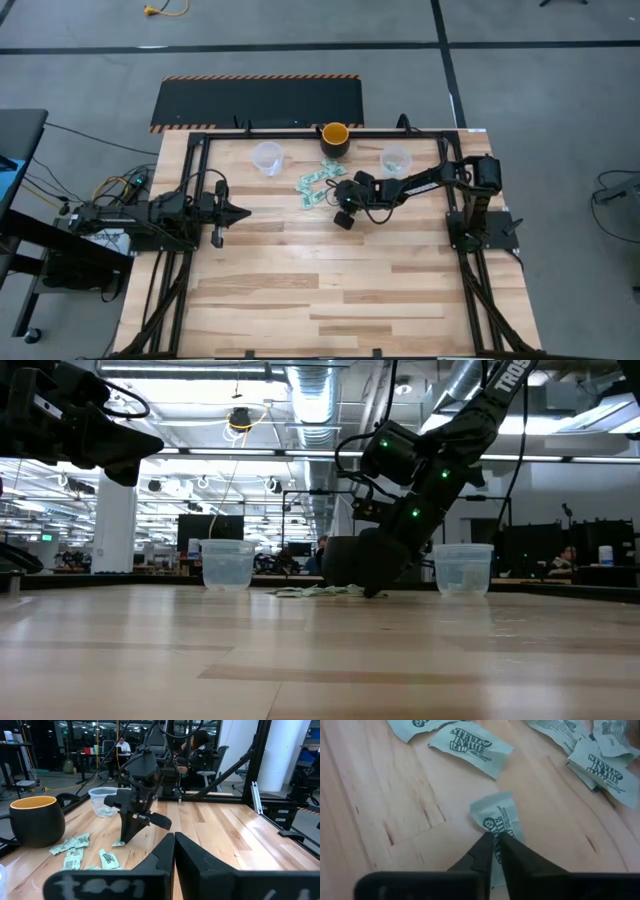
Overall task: Pick and place Stevia / Truvia into bins
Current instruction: Put the stevia packet into the right transparent container
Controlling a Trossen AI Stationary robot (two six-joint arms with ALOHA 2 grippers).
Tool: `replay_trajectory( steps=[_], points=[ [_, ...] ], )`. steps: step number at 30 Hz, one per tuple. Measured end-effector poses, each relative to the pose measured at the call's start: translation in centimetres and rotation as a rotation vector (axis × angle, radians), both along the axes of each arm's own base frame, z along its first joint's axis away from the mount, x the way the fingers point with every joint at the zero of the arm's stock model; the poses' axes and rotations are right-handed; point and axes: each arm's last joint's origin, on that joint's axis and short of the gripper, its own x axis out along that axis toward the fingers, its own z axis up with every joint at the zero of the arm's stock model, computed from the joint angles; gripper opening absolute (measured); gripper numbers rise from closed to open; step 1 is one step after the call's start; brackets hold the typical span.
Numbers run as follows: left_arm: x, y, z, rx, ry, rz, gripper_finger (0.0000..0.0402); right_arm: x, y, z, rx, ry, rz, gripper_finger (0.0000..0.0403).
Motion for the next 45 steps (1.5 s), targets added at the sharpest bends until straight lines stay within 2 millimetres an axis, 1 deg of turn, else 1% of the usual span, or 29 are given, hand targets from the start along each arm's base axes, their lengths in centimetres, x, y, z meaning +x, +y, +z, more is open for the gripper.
replay_trajectory(
  steps=[3,8,14,19,22,27,30,34,37,41,45],
  points=[
    [0.0,0.0,0.0,0.000,0.000,0.000,0.0000,0.0,0.1,0.0,-0.001,0.000,0.002,0.0004],
    [0.0,0.0,0.0,0.000,0.000,0.000,0.0000,0.2,0.7,0.1,-0.020,-0.017,0.003,0.0005],
    [0.0,0.0,0.0,0.000,0.000,0.000,0.0000,0.0,1.6,0.8,-0.053,-0.020,-0.014,0.0002],
    [0.0,0.0,0.0,0.000,0.000,0.000,0.0000,-0.5,2.3,3.2,-0.114,-0.061,-0.066,0.0001],
    [0.0,0.0,0.0,0.000,0.000,0.000,0.0000,-1.1,2.9,5.1,-0.177,-0.091,-0.109,0.0001],
    [0.0,0.0,0.0,0.000,0.000,0.000,0.0000,-3.2,4.0,8.4,-0.350,-0.115,-0.244,0.0001],
    [0.0,0.0,0.0,0.000,0.000,0.000,0.0000,-4.8,4.2,10.1,-0.414,-0.114,-0.315,0.0001],
    [0.0,0.0,0.0,0.000,0.000,0.000,0.0000,-6.7,3.9,11.3,-0.457,-0.090,-0.405,0.0001],
    [0.0,0.0,0.0,0.000,0.000,0.000,0.0000,-7.7,3.1,11.4,-0.466,-0.049,-0.460,0.0001],
    [0.0,0.0,0.0,0.000,0.000,0.000,0.0000,-8.3,1.6,10.9,-0.451,0.012,-0.510,0.0000],
    [0.0,0.0,0.0,0.001,0.000,0.000,0.0000,-9.2,-0.2,9.2,-0.382,0.069,-0.554,0.0000]
  ],
)
